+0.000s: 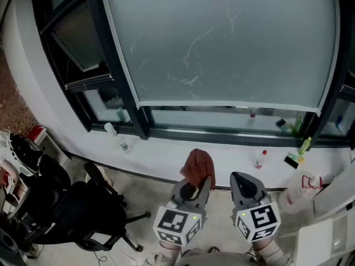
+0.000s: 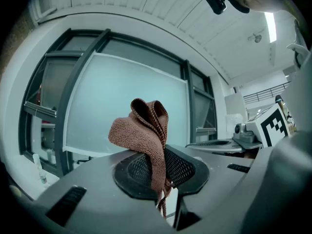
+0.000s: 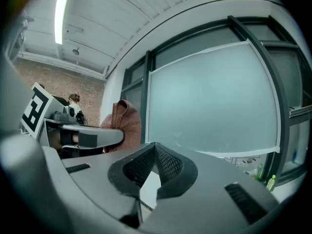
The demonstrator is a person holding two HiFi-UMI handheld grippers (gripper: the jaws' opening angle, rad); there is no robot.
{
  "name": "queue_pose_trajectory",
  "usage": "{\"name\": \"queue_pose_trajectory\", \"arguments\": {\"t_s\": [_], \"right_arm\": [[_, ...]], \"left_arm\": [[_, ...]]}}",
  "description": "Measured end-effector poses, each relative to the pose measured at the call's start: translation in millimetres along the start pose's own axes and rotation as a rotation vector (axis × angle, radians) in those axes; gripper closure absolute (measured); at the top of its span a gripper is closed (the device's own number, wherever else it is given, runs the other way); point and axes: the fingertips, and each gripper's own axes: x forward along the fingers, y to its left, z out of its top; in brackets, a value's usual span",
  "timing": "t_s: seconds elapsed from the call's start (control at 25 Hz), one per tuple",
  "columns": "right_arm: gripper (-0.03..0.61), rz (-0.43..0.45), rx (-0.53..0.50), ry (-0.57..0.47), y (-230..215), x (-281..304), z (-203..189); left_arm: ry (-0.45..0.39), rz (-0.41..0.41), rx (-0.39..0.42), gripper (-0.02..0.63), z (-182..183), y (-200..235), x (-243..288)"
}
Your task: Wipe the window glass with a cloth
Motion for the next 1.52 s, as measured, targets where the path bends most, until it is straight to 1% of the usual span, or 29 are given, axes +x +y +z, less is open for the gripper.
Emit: {"name": "queue_pose_trajectory", "arguments": {"t_s": [0.32, 0.56, 0.72, 0.8, 1.0, 1.16, 1.28, 1.52], "right_arm": [[0.572, 0.006, 0.004, 0.007, -5.7, 5.0, -4.7], [0.572, 0.030, 0.010, 0.009, -6.1, 8.3, -7.0], [0.572, 0.058, 0.050, -0.009, -5.7, 12.6, -6.2], [0.572, 0.068, 0.045, 0.001, -3.7, 16.1, -8.3], [0.572, 0.089, 0.048, 0.012, -2.6, 33.6, -13.2], [0.572, 0.085, 0.057, 0.010, -11.2, 58.6, -14.9], [0.572, 0.076, 0.050, 0.012, -18.3, 84.1, -14.6], [0.572, 0.050, 0.058, 0.012, -35.7, 152.5, -11.3]], "left_arm": [[0.011, -0.002, -0.021, 0.561, -5.1, -1.7, 8.6], [0.009, 0.016, -0.022, 0.561, -7.2, 1.2, 10.6], [0.006, 0.029, -0.036, 0.561, -8.3, 7.2, 10.7], [0.009, 0.040, -0.044, 0.561, -10.0, 13.8, 10.8], [0.012, 0.075, -0.057, 0.561, -14.6, 38.6, 18.8], [0.012, 0.090, -0.053, 0.561, -11.6, 64.2, 35.8], [-0.006, 0.100, -0.039, 0.561, -9.4, 91.9, 53.7], [0.009, 0.084, -0.034, 0.561, -7.8, 149.1, 98.8]]}}
